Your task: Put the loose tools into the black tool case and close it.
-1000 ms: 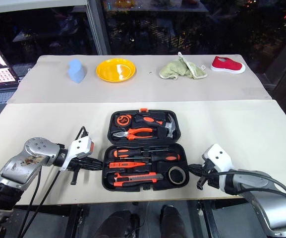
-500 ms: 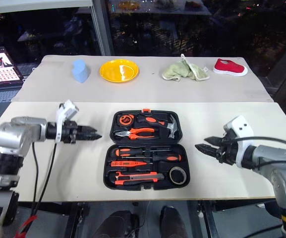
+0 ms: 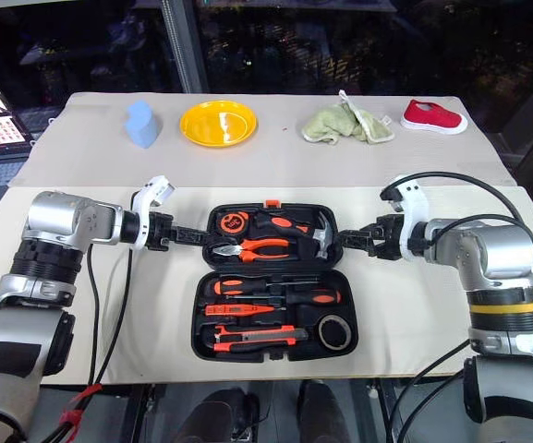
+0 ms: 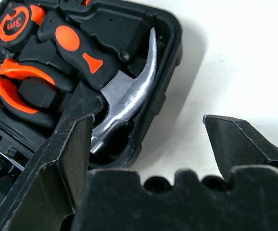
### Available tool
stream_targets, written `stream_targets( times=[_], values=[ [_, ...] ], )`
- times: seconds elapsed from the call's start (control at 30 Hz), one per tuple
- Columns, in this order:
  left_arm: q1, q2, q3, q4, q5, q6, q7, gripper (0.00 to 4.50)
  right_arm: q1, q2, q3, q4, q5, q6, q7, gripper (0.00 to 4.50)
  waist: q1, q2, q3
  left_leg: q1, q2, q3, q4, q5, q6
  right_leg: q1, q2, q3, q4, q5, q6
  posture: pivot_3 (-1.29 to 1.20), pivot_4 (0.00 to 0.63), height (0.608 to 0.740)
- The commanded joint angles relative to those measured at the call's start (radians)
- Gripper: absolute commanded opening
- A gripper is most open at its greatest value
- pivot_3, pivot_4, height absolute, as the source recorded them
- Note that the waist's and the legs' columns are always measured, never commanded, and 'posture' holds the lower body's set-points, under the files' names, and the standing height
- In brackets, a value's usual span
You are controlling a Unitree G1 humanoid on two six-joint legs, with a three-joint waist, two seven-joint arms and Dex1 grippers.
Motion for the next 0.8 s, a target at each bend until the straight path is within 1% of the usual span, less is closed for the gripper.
stream_targets(
  times=[0.03, 0.07, 0.43, 0.7, 0.73, 0.77, 0.8],
  values=[
    [0.01, 0.0, 0.016, -0.028, -0.013, 0.014, 0.009, 3.03, -0.028, -0.006, 0.009, 0.019, -0.023, -0.009, 0.012, 4.34, 0.0, 0.0, 0.0, 0.0, 0.0, 0.0, 0.0, 0.0, 0.0, 0.0, 0.0, 0.0, 0.0, 0.0, 0.0, 0.0, 0.15, 0.74],
    [0.014, 0.002, 0.014, -0.036, -0.014, 0.016, 0.009, 2.68, -0.028, -0.005, 0.013, 0.022, -0.027, -0.01, 0.014, 4.34, 0.0, 0.0, 0.0, 0.0, 0.0, 0.0, 0.0, 0.0, 0.0, 0.0, 0.0, 0.0, 0.0, 0.0, 0.0, 0.0, 0.15, 0.74],
    [0.061, 0.05, -0.012, -0.129, -0.037, 0.063, -0.011, 2.68, -0.022, 0.003, 0.035, 0.002, -0.034, 0.002, 0.032, 4.34, -0.007, 0.0, 0.0, 0.0, 0.0, 0.0, 0.001, 0.001, -0.002, -0.001, -0.001, 0.002, 0.0, 0.001, -0.002, 0.0, 0.15, 0.74],
    [0.055, 0.029, -0.015, -0.096, -0.024, 0.037, 0.017, 2.68, -0.026, 0.022, 0.03, 0.005, -0.042, 0.0, 0.031, 4.34, -0.011, 0.0, 0.0, 0.0, 0.0, 0.0, 0.001, 0.002, -0.002, -0.001, -0.001, 0.003, 0.001, 0.001, -0.002, 0.0, 0.15, 0.74],
    [0.05, 0.023, -0.013, -0.083, -0.02, 0.031, 0.024, 2.18, -0.028, 0.025, 0.028, 0.006, -0.041, 0.0, 0.03, 3.85, -0.01, 0.0, 0.0, 0.0, 0.0, 0.0, 0.001, 0.002, -0.002, -0.001, -0.001, 0.003, 0.001, 0.001, -0.002, 0.0, 0.15, 0.74],
    [0.046, 0.02, -0.011, -0.076, -0.019, 0.029, 0.026, 2.0, -0.028, 0.027, 0.026, 0.004, -0.039, 0.001, 0.029, 3.65, -0.009, 0.0, 0.0, 0.0, 0.0, 0.0, 0.001, 0.002, -0.002, -0.001, -0.001, 0.002, 0.001, 0.001, -0.002, 0.0, 0.15, 0.74],
    [0.043, 0.016, -0.009, -0.068, -0.019, 0.026, 0.027, 1.67, -0.028, 0.03, 0.024, 0.003, -0.038, 0.002, 0.028, 3.34, -0.009, 0.0, 0.0, 0.001, 0.0, 0.0, 0.001, 0.002, -0.003, 0.0, -0.001, 0.002, 0.001, 0.001, -0.002, 0.0, 0.15, 0.74]
  ],
)
